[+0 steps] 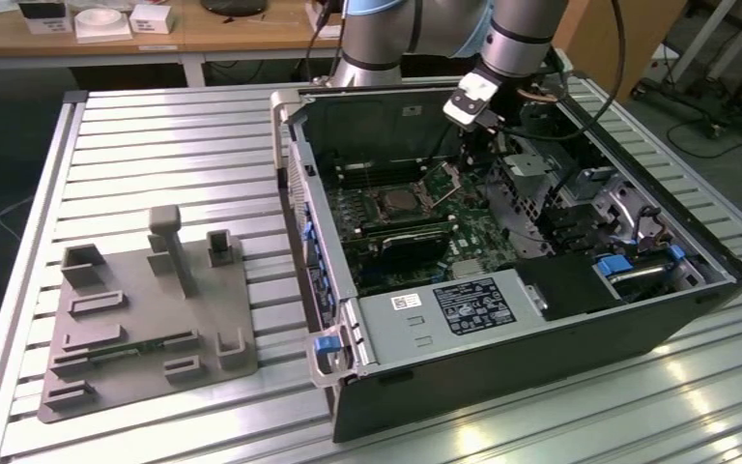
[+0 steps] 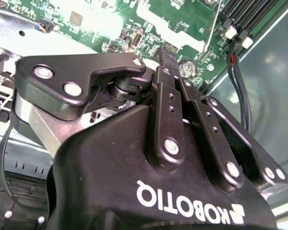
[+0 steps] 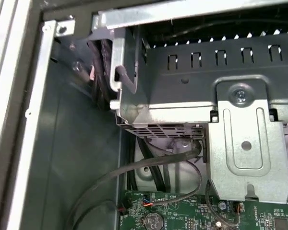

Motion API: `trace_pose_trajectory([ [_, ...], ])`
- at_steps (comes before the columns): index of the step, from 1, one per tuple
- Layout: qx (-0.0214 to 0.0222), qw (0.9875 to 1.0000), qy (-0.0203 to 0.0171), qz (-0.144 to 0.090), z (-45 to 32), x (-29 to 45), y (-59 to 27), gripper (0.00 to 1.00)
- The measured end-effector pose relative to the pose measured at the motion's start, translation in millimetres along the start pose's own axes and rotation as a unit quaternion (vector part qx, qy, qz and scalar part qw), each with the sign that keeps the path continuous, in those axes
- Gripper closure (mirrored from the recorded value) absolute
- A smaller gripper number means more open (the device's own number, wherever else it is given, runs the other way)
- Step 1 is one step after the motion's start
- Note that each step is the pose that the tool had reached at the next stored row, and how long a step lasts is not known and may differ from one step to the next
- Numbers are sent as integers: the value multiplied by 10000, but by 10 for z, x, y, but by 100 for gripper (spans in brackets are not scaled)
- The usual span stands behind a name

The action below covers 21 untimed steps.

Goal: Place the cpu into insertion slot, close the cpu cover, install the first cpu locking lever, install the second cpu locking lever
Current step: 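Close the cpu cover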

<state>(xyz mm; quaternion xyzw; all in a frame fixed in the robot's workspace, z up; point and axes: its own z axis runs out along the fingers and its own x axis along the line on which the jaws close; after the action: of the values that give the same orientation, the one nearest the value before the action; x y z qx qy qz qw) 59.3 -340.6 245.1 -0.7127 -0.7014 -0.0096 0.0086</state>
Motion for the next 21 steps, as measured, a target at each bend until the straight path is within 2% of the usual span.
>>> trace_pose_trajectory([
  [11, 3, 10000, 0, 0, 41, -3, -82, 89],
  [21, 3, 10000, 0, 0, 42, -2, -109, 89],
])
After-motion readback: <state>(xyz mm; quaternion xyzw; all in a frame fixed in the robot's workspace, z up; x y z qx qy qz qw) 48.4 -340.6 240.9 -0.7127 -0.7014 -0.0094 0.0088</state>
